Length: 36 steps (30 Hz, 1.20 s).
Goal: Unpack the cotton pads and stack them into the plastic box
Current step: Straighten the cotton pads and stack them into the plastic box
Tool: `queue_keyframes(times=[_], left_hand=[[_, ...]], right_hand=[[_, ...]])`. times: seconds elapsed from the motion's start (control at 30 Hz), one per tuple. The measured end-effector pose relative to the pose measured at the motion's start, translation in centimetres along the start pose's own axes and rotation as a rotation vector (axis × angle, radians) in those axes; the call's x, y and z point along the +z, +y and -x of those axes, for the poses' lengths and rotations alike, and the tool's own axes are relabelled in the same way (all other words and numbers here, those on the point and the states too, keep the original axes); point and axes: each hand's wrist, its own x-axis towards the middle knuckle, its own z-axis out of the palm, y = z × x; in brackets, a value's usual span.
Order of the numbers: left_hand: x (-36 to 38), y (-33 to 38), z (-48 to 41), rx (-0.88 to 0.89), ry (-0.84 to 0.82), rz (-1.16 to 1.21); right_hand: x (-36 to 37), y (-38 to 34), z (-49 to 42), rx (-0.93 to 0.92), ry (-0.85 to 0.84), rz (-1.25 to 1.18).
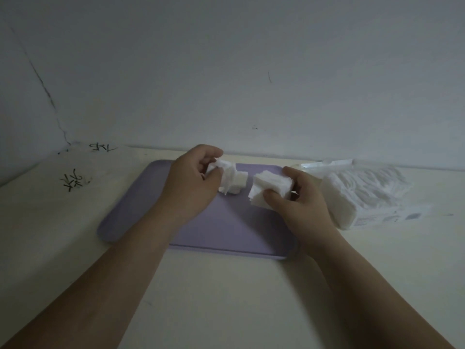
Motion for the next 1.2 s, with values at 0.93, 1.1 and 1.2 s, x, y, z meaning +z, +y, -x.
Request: queue_keyframes(times=[0.93,1.1,1.2], left_hand=[[2.7,-0.8,3.2,-0.251,-0.260,0.426],[2.9,-0.5,3.4,-0.270,-0.245,0.438],[2.9,-0.5,3.3,-0.284,-0.221,0.443]], right_hand=[[0.2,1.5,-0.8,-0.064,-0.078,-0.076],[0.3,1.2,-0.5,-0.027,-0.108,-0.142],[0.3,1.1,-0.5,-0.005,-0.144,-0.211]])
